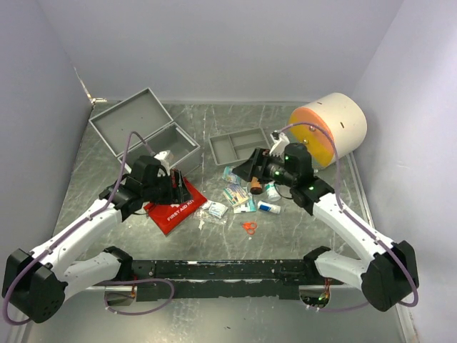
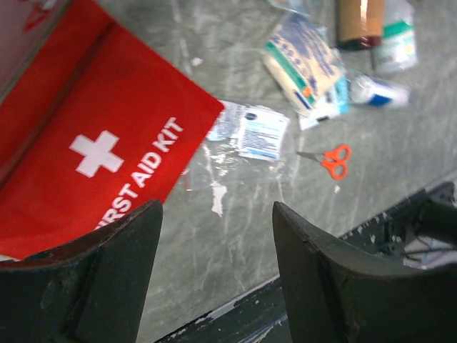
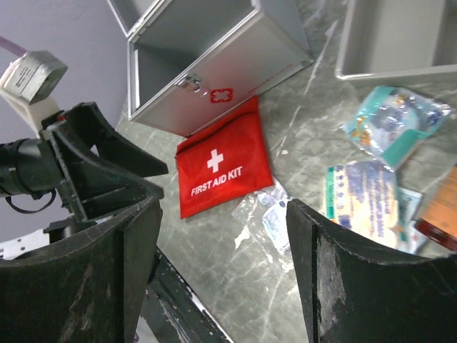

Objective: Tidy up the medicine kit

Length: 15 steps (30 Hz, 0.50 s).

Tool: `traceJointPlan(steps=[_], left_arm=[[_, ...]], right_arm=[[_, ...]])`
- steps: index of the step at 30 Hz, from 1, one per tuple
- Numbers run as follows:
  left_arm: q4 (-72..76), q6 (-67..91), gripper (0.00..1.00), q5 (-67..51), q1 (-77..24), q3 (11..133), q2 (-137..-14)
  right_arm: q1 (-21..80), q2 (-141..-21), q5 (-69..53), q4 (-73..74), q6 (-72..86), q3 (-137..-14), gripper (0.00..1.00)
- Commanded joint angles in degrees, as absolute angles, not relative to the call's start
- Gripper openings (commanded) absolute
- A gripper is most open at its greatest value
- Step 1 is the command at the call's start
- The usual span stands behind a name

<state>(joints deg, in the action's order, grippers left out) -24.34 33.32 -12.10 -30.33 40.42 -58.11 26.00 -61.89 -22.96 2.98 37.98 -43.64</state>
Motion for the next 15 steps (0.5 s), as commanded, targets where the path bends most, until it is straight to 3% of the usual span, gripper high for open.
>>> traceJointPlan(steps=[1, 7, 15], left_arm=[[-28.3, 38.3, 0.73, 0.5, -30.8, 40.7, -57.6], [-30.1, 43.7, 0.69, 13.8, -30.8, 40.8, -57.5], [-21.4, 44.8, 0.59, 18.3, -30.8, 36.0, -57.5]], right_arm=[[32.7, -64.5, -12.6, -5.2, 40.9, -42.1, 0.70], [39.0, -74.2, -7.1, -2.9, 41.6, -45.4, 0.68], [45.2, -86.8, -5.7, -3.9, 46.8, -49.9, 0.60]])
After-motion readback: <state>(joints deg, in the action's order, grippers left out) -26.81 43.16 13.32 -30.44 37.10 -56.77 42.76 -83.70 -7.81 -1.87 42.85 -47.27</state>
